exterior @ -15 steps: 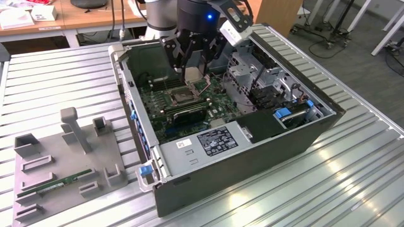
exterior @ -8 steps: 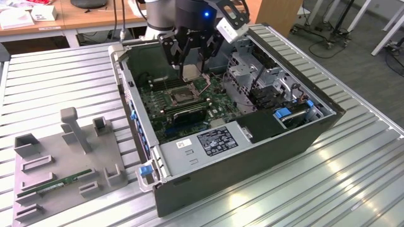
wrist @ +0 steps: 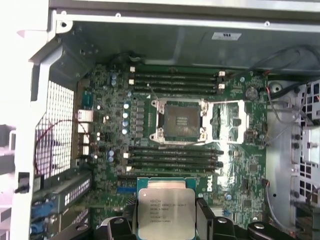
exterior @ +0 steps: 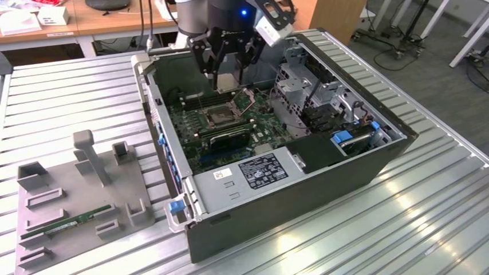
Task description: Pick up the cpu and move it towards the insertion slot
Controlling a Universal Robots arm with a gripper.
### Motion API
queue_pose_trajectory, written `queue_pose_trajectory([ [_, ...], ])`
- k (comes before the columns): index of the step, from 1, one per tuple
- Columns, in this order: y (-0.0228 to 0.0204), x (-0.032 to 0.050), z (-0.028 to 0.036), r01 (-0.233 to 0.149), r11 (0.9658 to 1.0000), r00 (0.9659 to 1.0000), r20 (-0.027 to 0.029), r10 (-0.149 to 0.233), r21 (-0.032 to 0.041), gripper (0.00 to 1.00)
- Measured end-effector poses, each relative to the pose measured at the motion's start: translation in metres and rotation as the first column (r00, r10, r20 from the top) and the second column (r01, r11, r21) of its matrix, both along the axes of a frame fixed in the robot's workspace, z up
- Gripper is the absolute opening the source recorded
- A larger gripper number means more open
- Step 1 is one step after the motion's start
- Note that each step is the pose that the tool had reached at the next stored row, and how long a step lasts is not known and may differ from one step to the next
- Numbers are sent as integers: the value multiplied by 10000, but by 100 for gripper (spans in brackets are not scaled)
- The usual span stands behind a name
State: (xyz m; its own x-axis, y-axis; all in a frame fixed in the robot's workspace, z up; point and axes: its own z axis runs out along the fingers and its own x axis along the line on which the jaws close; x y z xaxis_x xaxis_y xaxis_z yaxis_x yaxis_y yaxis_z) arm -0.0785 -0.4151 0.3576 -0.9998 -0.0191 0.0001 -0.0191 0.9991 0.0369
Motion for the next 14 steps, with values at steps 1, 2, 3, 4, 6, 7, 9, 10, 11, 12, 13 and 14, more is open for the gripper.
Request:
queue_pose_trajectory([
  [1,26,0,-1,-1,10000,10000,-1,1,-1,55],
  [2,54,0,-3,-1,10000,10000,0,1,-1,55],
  [3,82,0,-6,-1,10000,10000,0,1,0,55],
  [4,108,0,-7,0,10000,10000,0,0,1,55],
  [6,160,0,-10,1,10000,10000,0,-1,0,55],
  [7,189,0,-12,1,10000,10000,0,-1,0,55],
  [9,246,0,-16,0,10000,10000,0,0,1,55],
  [10,275,0,-18,-1,10000,10000,1,1,1,55],
  [11,304,0,-19,-1,10000,10000,0,1,1,55],
  [12,335,0,-19,-1,10000,10000,-1,1,-1,55],
  [13,366,0,-22,0,10000,10000,0,0,0,55],
  [14,395,0,-24,1,10000,10000,0,-1,1,55],
])
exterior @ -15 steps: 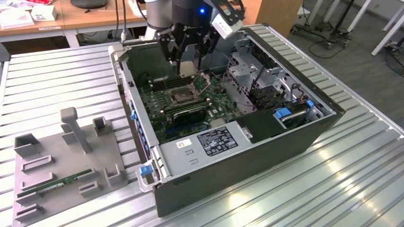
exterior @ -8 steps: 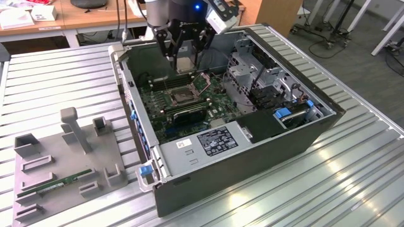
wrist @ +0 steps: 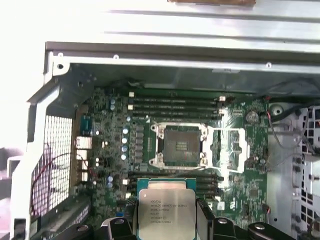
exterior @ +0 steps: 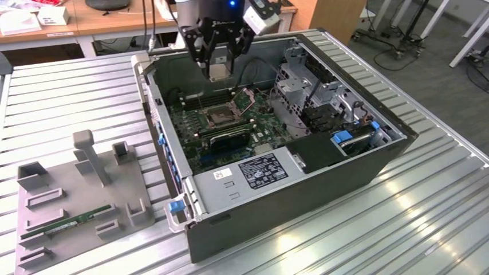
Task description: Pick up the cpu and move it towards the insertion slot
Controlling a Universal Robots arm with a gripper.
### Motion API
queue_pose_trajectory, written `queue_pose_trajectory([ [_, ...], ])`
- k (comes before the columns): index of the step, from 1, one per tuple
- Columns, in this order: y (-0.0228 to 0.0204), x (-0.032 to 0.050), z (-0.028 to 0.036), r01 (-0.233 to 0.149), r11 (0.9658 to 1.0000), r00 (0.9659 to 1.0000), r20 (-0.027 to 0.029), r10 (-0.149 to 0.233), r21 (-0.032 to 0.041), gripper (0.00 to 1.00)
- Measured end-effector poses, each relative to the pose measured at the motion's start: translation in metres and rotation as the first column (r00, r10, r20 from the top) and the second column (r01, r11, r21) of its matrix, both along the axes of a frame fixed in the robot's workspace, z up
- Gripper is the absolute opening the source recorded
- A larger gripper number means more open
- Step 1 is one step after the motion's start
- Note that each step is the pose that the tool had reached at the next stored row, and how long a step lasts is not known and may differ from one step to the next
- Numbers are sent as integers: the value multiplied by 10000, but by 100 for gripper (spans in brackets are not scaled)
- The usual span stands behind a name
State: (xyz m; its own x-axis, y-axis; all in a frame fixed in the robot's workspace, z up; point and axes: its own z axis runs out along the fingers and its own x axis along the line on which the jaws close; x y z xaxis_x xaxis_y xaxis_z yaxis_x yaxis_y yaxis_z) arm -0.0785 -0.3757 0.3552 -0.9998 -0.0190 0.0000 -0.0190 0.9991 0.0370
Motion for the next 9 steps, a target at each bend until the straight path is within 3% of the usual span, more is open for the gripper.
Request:
queue_pose_trajectory([
  [9,226,0,-15,-1,10000,10000,0,1,0,55],
])
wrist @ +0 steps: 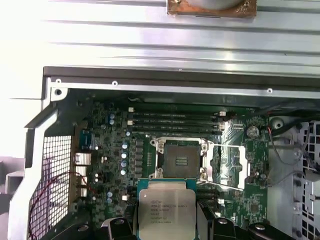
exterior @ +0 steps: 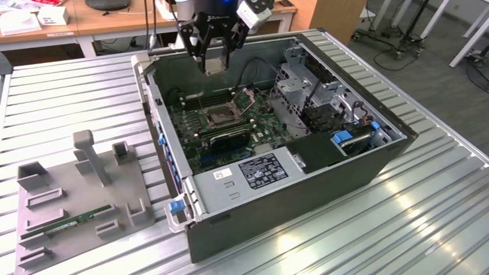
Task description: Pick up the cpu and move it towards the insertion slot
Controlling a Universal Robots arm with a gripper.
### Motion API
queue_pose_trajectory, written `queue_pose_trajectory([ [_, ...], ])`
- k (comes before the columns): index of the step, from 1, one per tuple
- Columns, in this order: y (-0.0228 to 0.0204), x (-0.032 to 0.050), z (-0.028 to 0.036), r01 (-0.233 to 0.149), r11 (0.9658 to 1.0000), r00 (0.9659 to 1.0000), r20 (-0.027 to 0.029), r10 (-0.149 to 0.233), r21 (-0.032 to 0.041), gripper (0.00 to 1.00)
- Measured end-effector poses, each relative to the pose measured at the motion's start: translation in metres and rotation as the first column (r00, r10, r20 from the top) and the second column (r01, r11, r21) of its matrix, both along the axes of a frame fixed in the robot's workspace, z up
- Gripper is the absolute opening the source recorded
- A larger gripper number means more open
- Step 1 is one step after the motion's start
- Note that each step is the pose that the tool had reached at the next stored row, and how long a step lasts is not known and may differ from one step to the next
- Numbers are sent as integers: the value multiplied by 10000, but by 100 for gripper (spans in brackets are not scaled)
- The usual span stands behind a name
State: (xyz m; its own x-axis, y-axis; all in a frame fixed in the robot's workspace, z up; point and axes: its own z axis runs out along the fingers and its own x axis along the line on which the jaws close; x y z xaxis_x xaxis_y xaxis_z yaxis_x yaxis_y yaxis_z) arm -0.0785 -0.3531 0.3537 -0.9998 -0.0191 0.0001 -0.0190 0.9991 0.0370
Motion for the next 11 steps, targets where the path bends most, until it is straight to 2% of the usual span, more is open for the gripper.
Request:
queue_pose_trajectory([
  [5,85,0,-9,-1,10000,10000,0,1,4,55],
  [11,101,0,-14,-1,10000,10000,0,1,5,55],
])
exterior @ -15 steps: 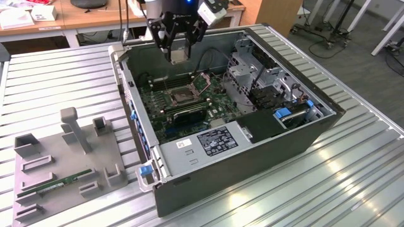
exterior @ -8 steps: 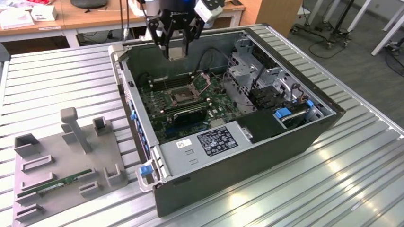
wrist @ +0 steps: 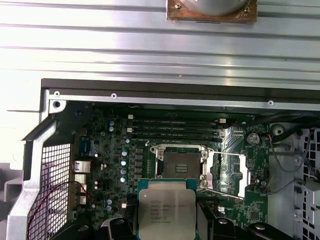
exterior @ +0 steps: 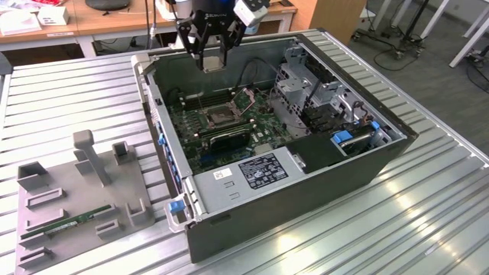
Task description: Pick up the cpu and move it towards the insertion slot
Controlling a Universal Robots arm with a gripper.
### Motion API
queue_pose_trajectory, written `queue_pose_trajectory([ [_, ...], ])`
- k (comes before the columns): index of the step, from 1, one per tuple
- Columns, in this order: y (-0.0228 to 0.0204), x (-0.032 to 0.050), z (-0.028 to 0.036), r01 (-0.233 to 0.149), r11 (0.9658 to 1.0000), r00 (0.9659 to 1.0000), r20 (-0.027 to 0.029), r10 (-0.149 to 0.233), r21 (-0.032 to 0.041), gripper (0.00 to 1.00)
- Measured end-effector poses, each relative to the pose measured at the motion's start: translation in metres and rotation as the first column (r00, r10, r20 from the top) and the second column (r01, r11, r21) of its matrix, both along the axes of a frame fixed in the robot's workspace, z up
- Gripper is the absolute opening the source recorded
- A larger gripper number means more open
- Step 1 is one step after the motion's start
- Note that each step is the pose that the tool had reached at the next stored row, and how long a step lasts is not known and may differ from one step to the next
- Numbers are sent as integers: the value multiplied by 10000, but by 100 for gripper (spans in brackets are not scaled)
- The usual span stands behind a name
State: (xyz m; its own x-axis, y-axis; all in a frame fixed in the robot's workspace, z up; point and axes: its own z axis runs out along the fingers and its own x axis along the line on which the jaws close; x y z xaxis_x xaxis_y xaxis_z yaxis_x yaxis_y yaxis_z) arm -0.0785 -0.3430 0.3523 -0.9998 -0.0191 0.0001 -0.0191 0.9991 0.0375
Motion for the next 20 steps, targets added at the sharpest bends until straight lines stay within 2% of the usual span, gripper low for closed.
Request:
queue_pose_trajectory([
  [10,0,0,-22,0,10000,10000,1,0,2,55],
  [20,0,90,-169,0,10000,10000,0,0,0,55],
])
